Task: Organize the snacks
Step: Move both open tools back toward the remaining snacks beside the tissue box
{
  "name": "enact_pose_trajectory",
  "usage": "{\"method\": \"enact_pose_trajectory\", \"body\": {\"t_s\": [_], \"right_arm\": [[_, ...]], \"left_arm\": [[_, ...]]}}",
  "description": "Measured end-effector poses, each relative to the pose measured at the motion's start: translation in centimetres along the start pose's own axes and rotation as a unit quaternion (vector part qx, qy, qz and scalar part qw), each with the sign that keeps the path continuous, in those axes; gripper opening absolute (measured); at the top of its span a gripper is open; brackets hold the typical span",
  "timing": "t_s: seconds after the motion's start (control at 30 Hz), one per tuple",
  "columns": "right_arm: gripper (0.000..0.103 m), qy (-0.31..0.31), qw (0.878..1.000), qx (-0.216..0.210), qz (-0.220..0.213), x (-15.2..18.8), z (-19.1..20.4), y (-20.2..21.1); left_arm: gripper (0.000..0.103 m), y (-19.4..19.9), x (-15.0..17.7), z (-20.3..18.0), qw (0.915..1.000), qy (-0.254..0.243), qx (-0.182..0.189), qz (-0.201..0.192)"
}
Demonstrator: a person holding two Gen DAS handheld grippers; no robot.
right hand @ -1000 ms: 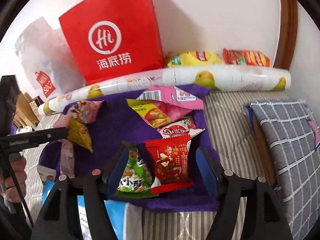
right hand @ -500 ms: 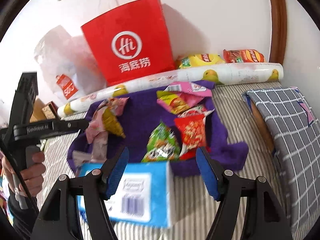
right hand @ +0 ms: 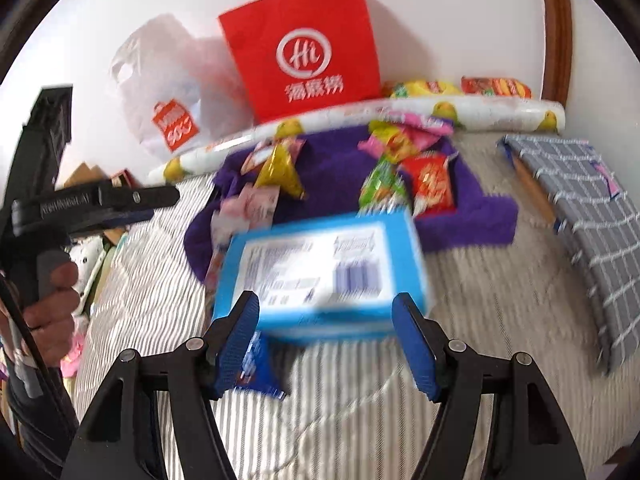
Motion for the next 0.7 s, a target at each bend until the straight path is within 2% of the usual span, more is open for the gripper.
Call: {"method": "enact_pose_trajectory", "body": {"t_s": [0.17, 0.37, 0.6, 0.67, 0.7], "right_arm": [[0.069, 0.011, 1.0, -0.017, 0.024, 3.2, 1.9, -1.1], [0.069, 0.023, 0.999, -0.019, 0.042, 4.8, 4.2, -3.6], [0.069, 0.044, 0.997, 0.035, 0.044, 5.3, 6.1, -7.0], [0.068, 0.044, 0.998, 0.047, 0.028, 5.4, 6.3, -7.1], [0.059, 0.048, 0.997, 0.052, 0.021, 5.4, 6.4, -7.1]], "left_arm": [[0.073, 1.5, 1.8, 1.8, 0.9998, 0.02, -0.005, -0.006], [0.073, 2.9, 3.8, 3.5, 0.9993, 0.033, -0.009, -0.01], [0.073, 4.0, 5.9, 5.4, 0.9988, 0.044, -0.02, -0.01], [0.073, 4.0, 6.4, 5.7, 0.9987, 0.045, -0.024, -0.007], [0.073, 3.9, 6.6, 5.7, 0.9986, 0.045, -0.026, -0.006]]}}
Point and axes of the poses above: each gripper's, at about its wrist camera, not at the fingertips, and y roughly against the way its jaws point, z to its left, x to its underside, the point moved 3 cm from there along -y, roughly the way its jaws point, and after that the axes turned 2 degrees about z, right-handed, at the moved point
